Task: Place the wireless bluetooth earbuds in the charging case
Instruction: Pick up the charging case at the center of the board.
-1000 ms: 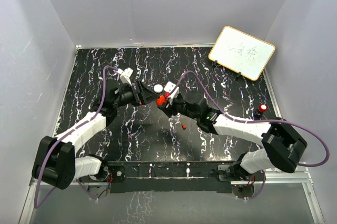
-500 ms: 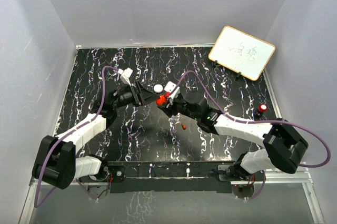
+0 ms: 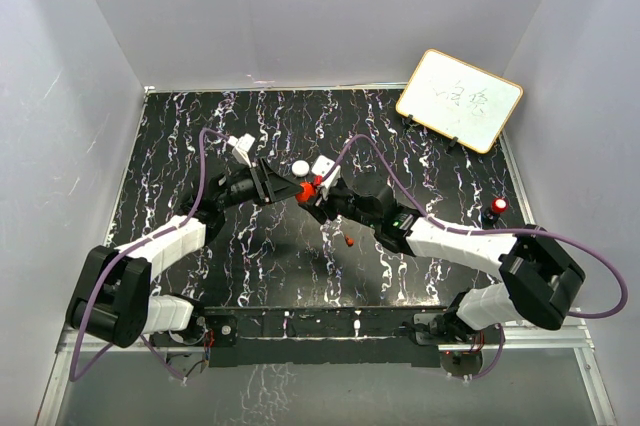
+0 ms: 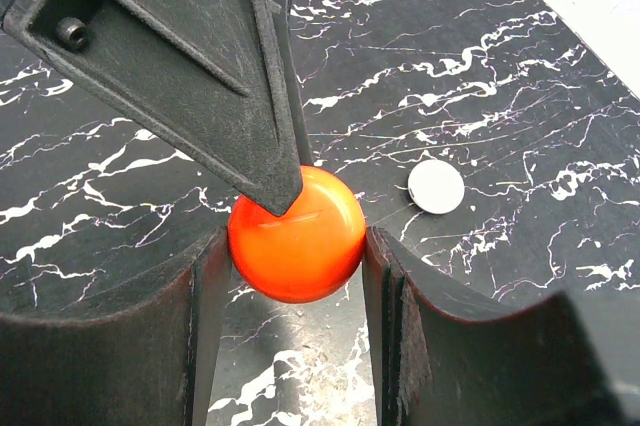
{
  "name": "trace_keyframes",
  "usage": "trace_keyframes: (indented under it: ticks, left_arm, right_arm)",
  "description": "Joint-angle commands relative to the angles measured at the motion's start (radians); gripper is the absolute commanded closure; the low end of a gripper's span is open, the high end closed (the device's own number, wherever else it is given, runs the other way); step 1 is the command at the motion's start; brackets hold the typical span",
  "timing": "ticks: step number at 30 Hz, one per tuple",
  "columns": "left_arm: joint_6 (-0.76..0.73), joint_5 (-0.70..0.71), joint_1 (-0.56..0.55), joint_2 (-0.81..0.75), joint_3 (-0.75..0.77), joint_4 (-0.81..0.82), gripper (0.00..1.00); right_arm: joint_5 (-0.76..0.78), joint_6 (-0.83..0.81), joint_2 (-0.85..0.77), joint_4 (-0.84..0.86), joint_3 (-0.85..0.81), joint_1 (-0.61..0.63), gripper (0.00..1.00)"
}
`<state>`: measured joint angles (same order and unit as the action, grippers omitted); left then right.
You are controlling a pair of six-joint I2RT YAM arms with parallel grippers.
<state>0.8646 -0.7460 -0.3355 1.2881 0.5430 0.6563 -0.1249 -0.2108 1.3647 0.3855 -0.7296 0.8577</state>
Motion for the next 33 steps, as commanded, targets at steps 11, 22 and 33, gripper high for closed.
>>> trace_keyframes:
  ticks: [11,22,33]
  left_arm:
    - [0.037,-0.056,0.006,-0.001,-0.015,0.091,0.58]
    - [0.037,-0.065,0.006,0.003,-0.019,0.089,0.64]
    - [0.037,-0.062,0.005,0.002,-0.018,0.092,0.86]
  right_arm:
    - [-0.021,0.0,0.009,0.066,-0.059,0.006,0.87]
    - [-0.033,0.004,0.011,0.071,-0.066,0.005,0.87]
    - [-0.035,0.003,0.012,0.073,-0.067,0.005,0.87]
